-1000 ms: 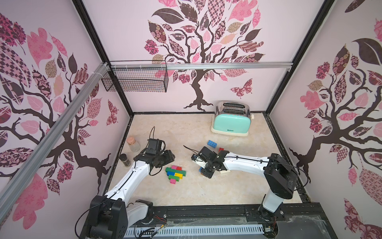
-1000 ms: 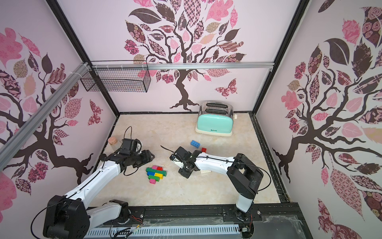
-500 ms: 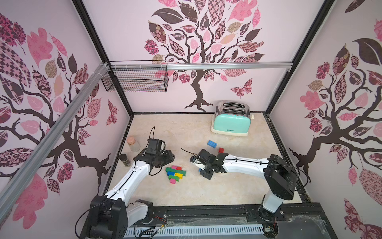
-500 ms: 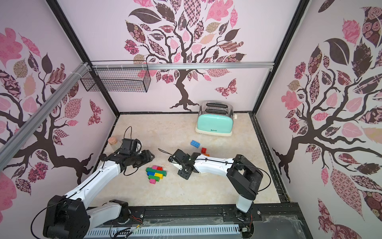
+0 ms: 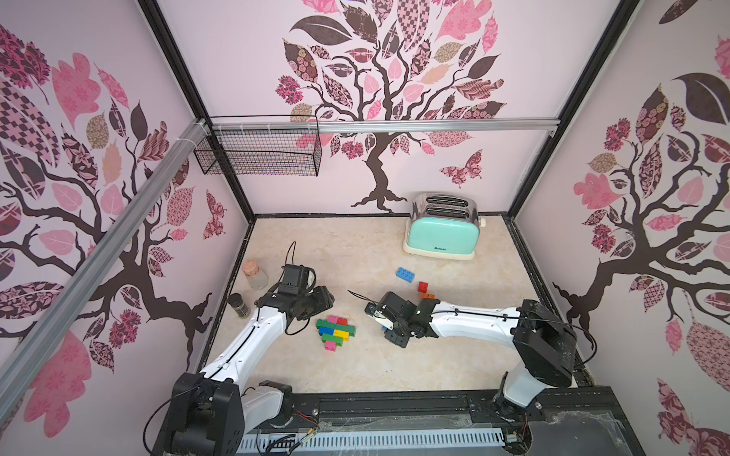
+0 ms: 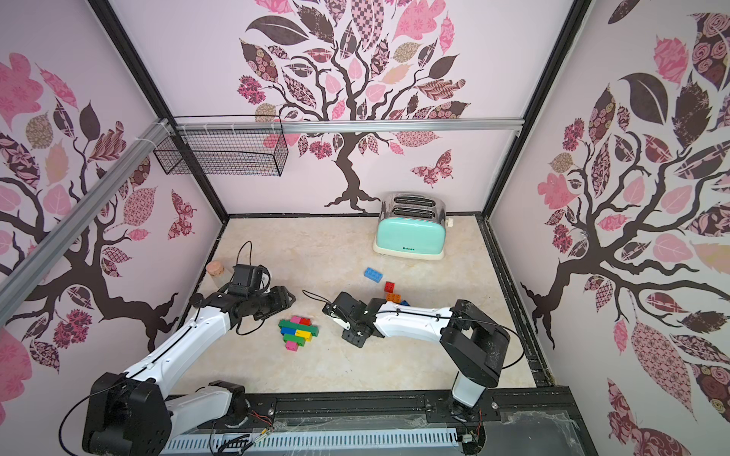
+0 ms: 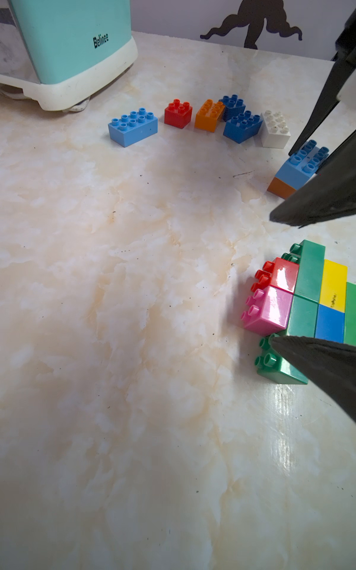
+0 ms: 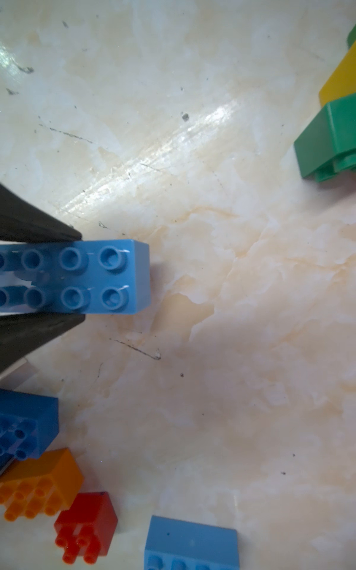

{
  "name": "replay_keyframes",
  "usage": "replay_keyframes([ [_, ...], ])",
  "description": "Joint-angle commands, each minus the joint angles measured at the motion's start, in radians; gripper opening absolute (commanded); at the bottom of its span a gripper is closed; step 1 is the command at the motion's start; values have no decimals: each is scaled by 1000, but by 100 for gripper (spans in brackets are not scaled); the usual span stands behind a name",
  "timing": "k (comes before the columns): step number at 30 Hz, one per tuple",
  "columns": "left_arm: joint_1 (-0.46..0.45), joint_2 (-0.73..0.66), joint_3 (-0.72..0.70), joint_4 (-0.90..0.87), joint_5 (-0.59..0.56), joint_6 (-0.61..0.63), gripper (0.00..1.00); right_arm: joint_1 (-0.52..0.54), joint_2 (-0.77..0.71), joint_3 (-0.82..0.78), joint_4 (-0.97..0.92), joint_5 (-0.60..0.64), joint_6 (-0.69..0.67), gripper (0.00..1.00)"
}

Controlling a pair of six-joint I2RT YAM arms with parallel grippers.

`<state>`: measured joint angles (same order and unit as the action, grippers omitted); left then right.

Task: Assemble a heart with lego
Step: Assemble the lego brick with the lego brick, then adjust the lego brick at the center of the board.

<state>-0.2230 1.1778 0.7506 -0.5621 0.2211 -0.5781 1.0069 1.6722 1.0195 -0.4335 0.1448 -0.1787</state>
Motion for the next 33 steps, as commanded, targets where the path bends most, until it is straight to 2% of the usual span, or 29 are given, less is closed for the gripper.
replay_keyframes([
  [1, 4, -3, -6, 12, -12, -3, 61, 7, 23, -20, -43, -26, 10, 26],
  [7, 6, -10, -10, 10, -15, -2, 61, 7, 66, 44, -87, -26, 23, 26],
  [18, 9, -14, -13, 13, -16, 2, 61, 47, 58, 8, -76, 55, 22, 26],
  [21, 11, -17, -14, 10, -16, 4, 61, 47, 62, -17, -70, 1, 4, 26],
  [27, 14, -30, -14, 0, -20, 7, 61, -46, 90, -5, -120, -270, -64, 25],
  [30, 15, -30, -8, -2, -20, 7, 61, -77, 148, 26, -182, -324, -101, 24],
  [33, 17, -25, 1, -8, -22, 9, 61, -88, 201, 46, -211, -323, -114, 24],
])
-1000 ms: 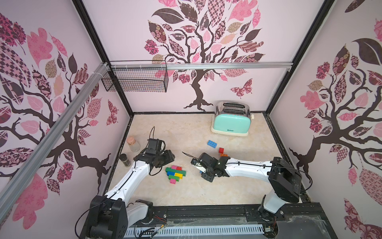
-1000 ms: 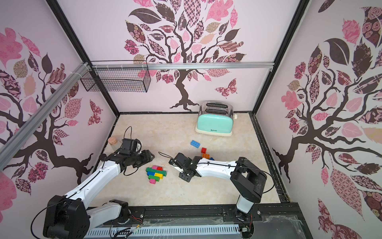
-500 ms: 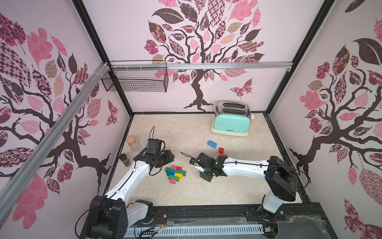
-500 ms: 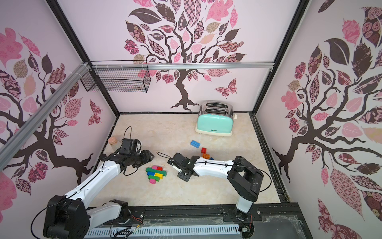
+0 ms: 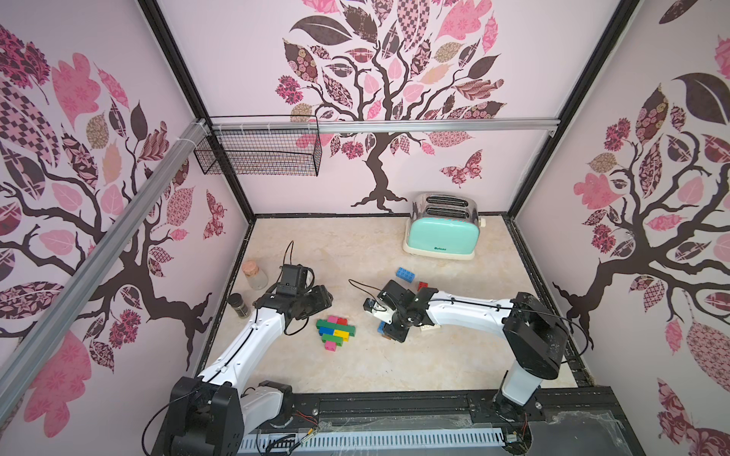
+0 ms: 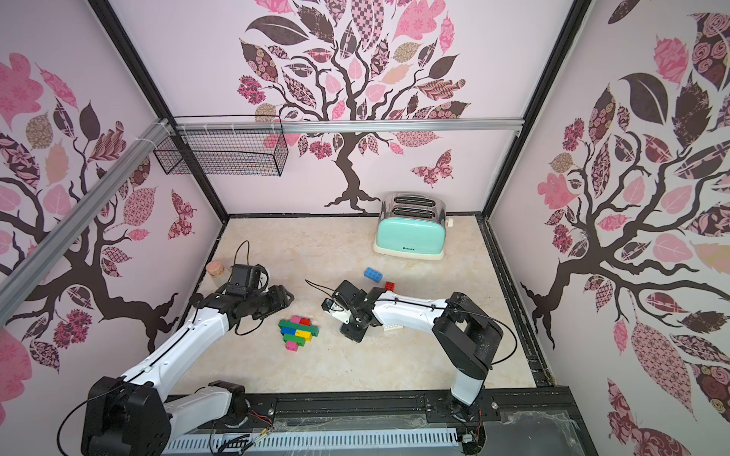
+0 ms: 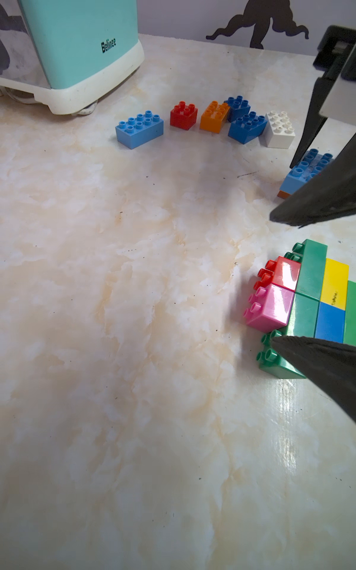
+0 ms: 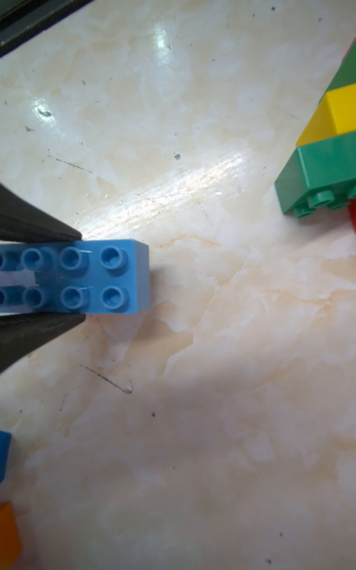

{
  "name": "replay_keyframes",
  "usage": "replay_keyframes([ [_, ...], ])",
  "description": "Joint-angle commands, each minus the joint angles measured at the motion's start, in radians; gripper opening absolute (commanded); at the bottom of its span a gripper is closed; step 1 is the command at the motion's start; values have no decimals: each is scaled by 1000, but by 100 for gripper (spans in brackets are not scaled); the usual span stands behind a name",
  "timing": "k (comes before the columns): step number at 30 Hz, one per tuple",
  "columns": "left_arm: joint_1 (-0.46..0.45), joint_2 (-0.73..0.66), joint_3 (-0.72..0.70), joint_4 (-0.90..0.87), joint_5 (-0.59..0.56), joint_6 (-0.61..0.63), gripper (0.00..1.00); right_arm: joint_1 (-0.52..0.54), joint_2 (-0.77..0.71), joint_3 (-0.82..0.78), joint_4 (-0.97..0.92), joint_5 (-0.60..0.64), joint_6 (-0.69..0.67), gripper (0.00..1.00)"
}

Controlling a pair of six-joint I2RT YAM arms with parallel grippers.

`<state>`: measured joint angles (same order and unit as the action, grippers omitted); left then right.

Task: Assemble a heart with lego
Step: Adjust the lego brick at the center of the board.

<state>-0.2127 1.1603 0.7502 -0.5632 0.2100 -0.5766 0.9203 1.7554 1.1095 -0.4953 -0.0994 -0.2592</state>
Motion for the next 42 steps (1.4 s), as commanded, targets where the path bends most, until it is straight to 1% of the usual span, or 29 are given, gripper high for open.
replay_keyframes([
  [1, 6, -7, 5, -9, -11, 11, 61, -1, 132, -48, -145, -66, -31, 24],
  [5, 7, -7, 8, -20, -20, 18, 61, 12, 136, -84, -101, 51, -19, 24],
  [7, 10, -4, 7, -17, -20, 17, 61, 33, 109, -102, -77, 113, -55, 24],
  [8, 9, -3, 6, -16, -18, 15, 61, 46, 89, -114, -63, 122, -86, 24],
  [11, 9, -1, 10, -16, -14, 14, 61, 54, 34, -130, -30, 104, -143, 25],
  [14, 9, -5, 18, -23, -17, 18, 61, 53, 30, -94, -52, 91, -159, 25],
  [18, 10, -12, 24, -36, -21, 21, 61, 52, 8, -62, -65, 38, -169, 29],
  [22, 10, -16, 22, -39, -21, 22, 61, 51, -32, -32, -75, -3, -179, 36],
  [25, 11, -19, 24, -39, -21, 24, 61, 46, -40, -9, -90, -15, -188, 44],
  [26, 11, -22, 24, -40, -21, 25, 61, 45, -40, -1, -94, -13, -189, 95],
  [27, 11, -23, 26, -39, -21, 25, 61, 43, -39, 5, -97, -16, -188, 99],
  [31, 12, -35, 31, -39, -23, 22, 62, 34, -52, 23, -93, 3, -180, 99],
  [34, 13, -42, 35, -44, -23, 24, 62, 27, -119, -6, -29, 48, -154, 99],
  [40, 12, -77, 18, -20, 13, 21, 63, -11, -324, -112, 149, 211, 8, 99],
  [42, 13, -87, 11, -2, 25, 15, 64, -21, -378, -151, 185, 296, 64, 99],
])
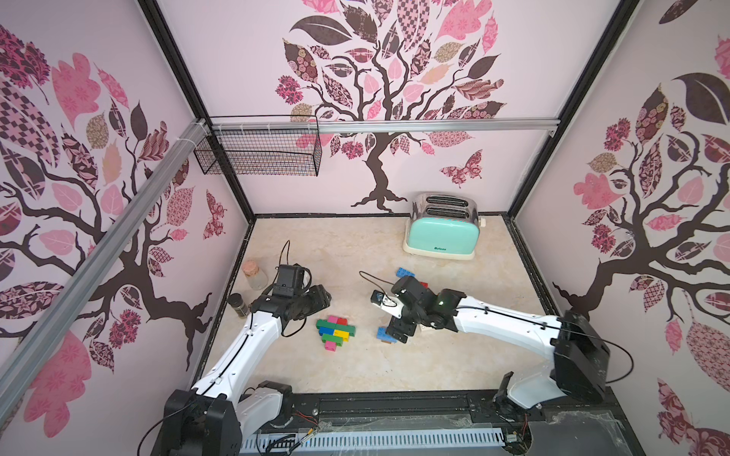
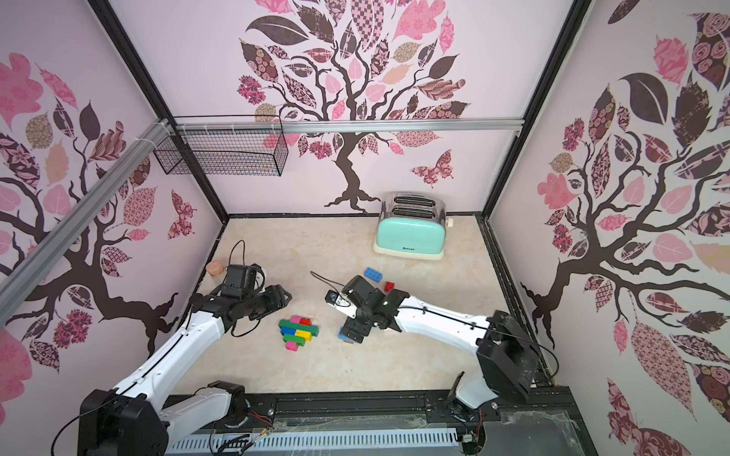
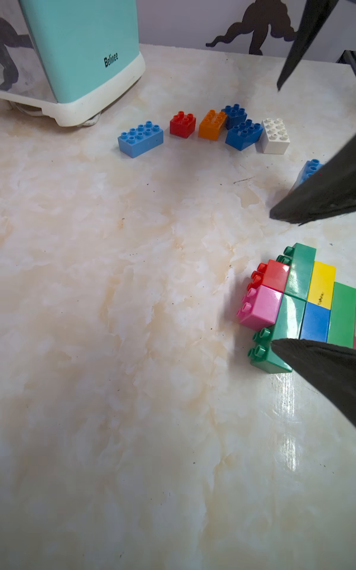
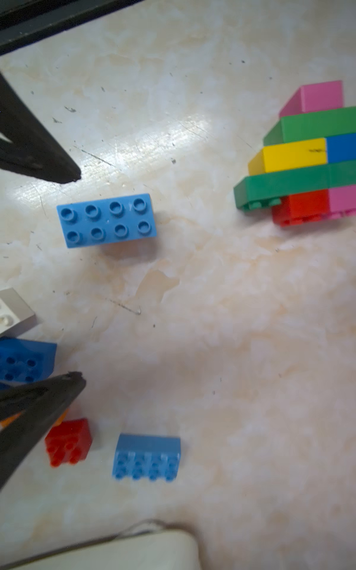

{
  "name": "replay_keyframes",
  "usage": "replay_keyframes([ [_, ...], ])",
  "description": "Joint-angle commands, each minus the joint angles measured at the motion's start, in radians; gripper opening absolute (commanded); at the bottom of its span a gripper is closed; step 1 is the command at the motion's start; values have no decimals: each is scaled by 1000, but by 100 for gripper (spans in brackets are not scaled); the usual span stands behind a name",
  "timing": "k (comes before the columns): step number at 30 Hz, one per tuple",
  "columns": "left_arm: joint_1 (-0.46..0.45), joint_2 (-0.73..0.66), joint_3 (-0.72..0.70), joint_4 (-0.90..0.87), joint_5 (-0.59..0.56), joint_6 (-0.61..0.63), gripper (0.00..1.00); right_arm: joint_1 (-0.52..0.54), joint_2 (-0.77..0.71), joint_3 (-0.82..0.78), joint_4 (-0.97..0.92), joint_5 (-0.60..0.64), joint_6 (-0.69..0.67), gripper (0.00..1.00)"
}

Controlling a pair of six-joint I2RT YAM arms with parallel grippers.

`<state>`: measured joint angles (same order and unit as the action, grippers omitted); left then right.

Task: Assemble a heart with lego
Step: Adjust the lego brick at the center of the board, then pick up the lego brick from the center of the board.

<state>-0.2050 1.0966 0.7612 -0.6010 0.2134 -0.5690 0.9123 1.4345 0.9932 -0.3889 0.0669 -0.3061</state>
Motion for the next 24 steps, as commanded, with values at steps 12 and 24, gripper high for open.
replay_keyframes([
  [12, 5, 34, 16, 70, 88, 12, 64, -309, -185, -122, 5, -89, 345, 99],
  [24, -56, 63, 2, 66, 130, 26, 64, -332, 118, -27, -100, -130, 344, 90],
])
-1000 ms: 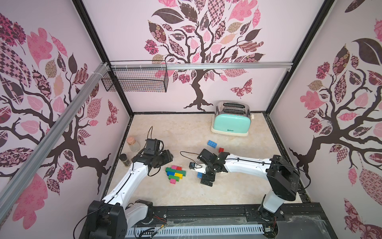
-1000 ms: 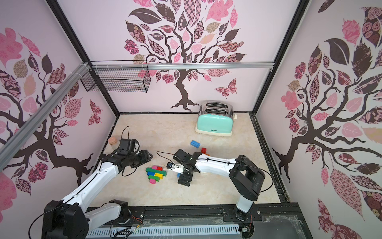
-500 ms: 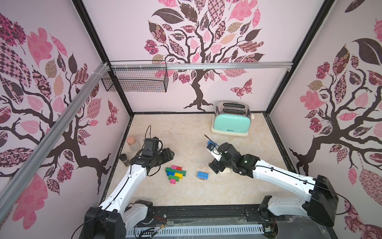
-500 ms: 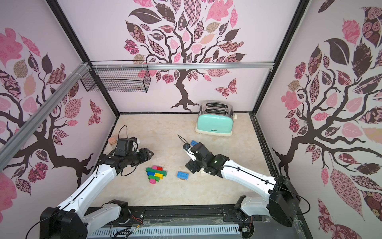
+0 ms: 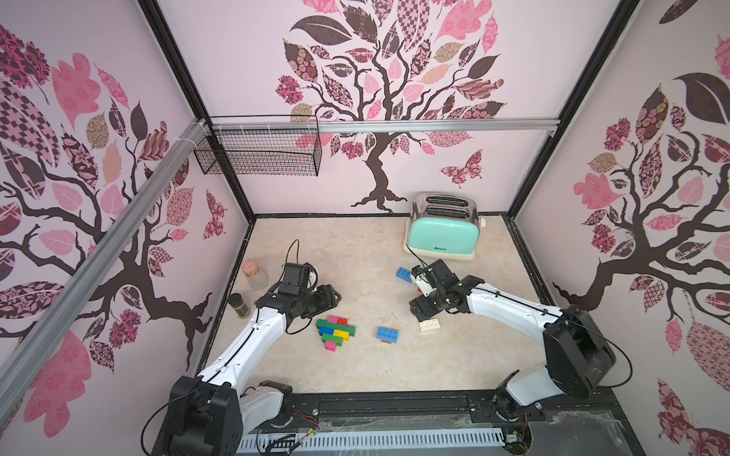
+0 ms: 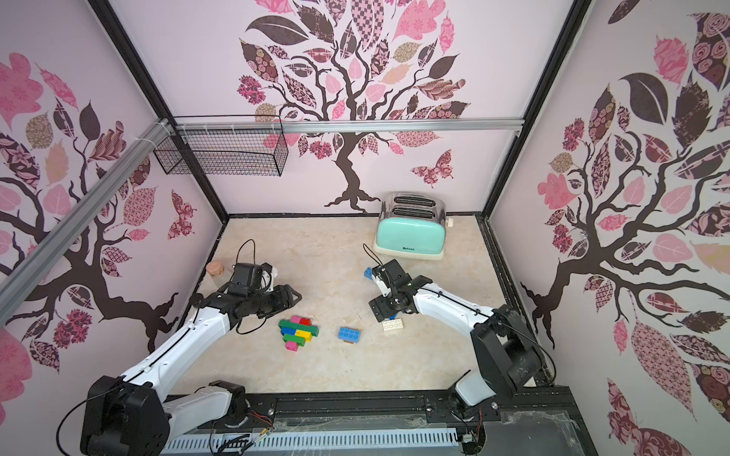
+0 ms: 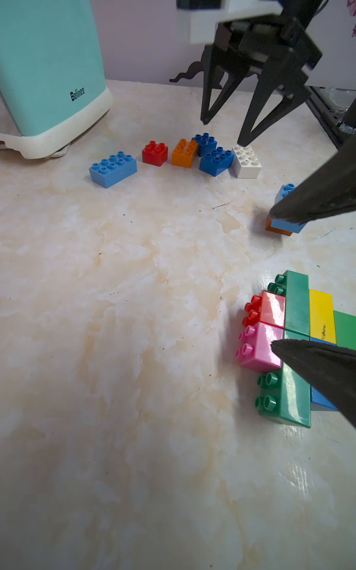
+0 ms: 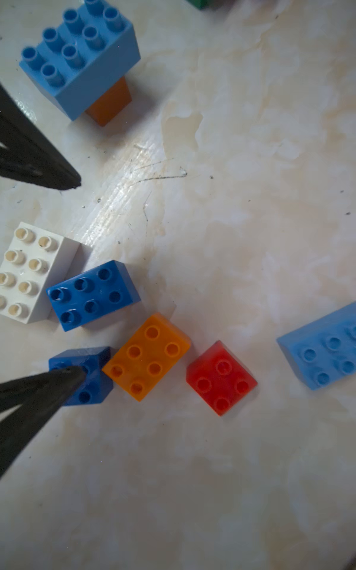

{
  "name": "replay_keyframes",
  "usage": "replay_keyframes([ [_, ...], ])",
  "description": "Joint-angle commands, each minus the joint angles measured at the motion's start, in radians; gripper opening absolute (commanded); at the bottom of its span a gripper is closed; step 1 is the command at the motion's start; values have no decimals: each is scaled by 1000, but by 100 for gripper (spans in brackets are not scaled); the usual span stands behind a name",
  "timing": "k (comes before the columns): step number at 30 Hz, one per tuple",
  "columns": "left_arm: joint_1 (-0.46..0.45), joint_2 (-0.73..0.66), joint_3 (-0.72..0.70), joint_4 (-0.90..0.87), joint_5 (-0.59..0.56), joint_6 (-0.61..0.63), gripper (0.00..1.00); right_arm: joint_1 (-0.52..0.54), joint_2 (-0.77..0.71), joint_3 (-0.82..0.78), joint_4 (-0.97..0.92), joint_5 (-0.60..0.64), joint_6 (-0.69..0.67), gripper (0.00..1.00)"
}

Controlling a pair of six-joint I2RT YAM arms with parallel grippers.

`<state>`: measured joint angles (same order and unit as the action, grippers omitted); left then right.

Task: Assemble a heart with lego
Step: Pick up the lego brick from the center of the board.

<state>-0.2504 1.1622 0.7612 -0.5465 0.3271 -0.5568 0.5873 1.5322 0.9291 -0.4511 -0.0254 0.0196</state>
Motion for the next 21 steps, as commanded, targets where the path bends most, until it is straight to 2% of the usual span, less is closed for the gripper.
replay_keyframes([
  [1, -15, -5, -7, 15, 18, 9, 64, -9, 35, 46, -44, -43, 13, 88],
  [7, -24, 3, -35, 43, 20, -10, 64, -11, 110, 87, -65, -43, -13, 71],
  [13, -25, 18, -35, 46, 20, -8, 64, -12, 157, 118, -90, 38, -26, 72],
  [21, -24, 32, -33, 49, 15, -10, 64, -11, 204, 140, -113, 8, -48, 59],
])
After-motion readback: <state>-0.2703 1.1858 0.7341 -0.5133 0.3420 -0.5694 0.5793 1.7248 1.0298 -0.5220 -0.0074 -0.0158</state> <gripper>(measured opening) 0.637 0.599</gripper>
